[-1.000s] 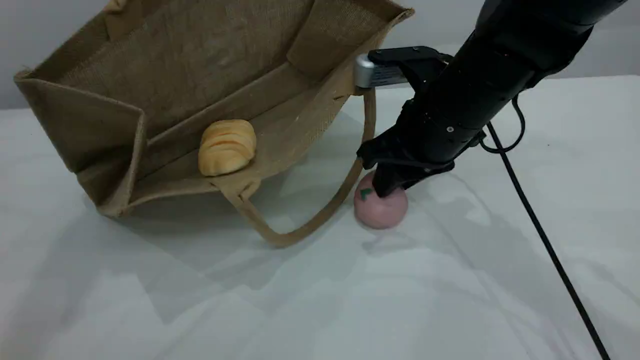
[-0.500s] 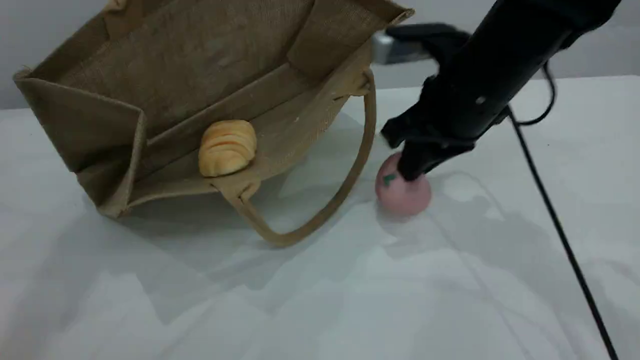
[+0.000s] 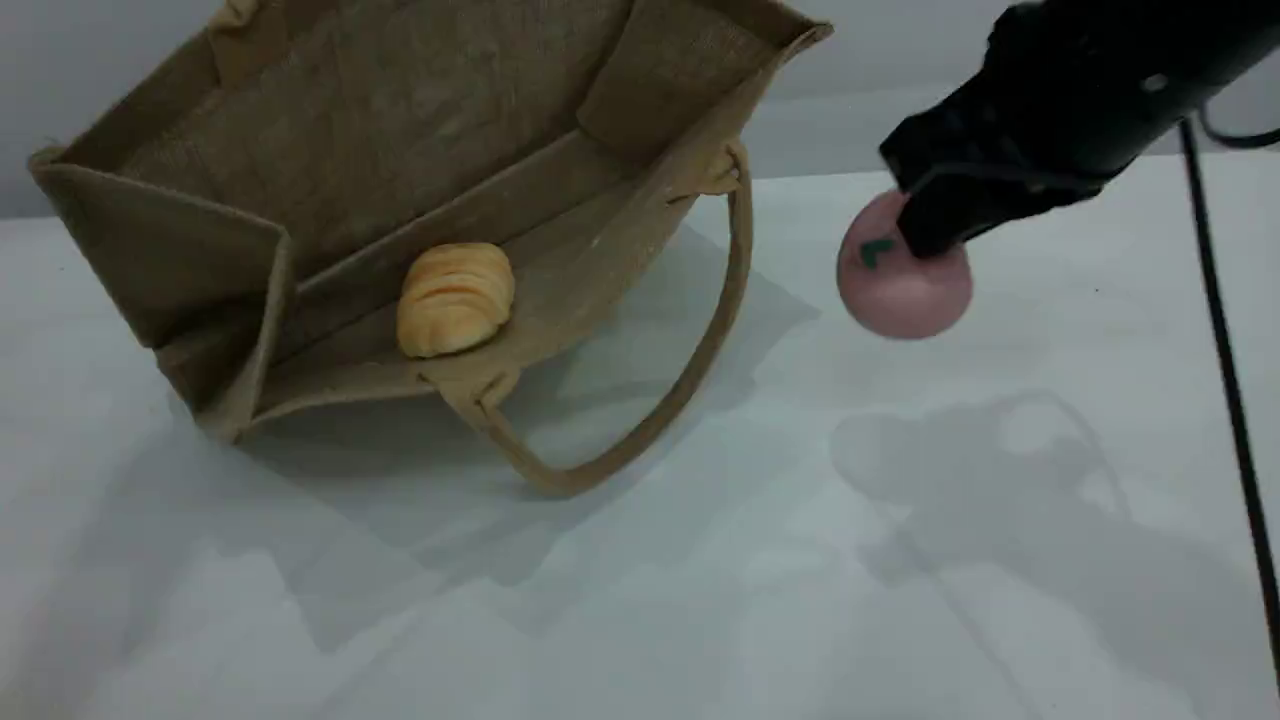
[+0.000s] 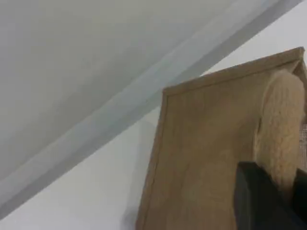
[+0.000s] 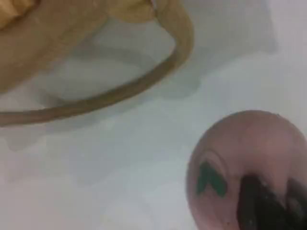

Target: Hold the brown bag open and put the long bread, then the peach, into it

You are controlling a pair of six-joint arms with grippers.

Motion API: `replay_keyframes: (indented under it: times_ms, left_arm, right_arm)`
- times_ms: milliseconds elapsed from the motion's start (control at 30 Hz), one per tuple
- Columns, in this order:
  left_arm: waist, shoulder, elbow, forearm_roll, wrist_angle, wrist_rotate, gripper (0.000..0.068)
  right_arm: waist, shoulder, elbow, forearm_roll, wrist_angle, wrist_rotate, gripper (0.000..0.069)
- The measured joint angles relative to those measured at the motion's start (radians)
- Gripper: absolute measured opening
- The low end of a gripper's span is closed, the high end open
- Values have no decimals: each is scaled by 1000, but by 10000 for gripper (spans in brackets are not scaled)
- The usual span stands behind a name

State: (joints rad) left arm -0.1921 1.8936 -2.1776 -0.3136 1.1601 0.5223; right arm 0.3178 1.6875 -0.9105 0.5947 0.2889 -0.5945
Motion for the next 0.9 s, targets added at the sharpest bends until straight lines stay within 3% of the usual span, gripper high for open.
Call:
replay_keyframes:
  times_ms: [300,600,900]
  left_arm:
    - [0,2,0,-10,44,0,92]
    - [-2,3,1,-164,62,72,92]
    - [-2,48,4,-209,58,71,92]
  right_arm:
    - [152,-181,91,8,-90,-42,15]
    - [286,-188,85,6,-160,-83,15]
    - [303,-168,44,11,-237,-89,16]
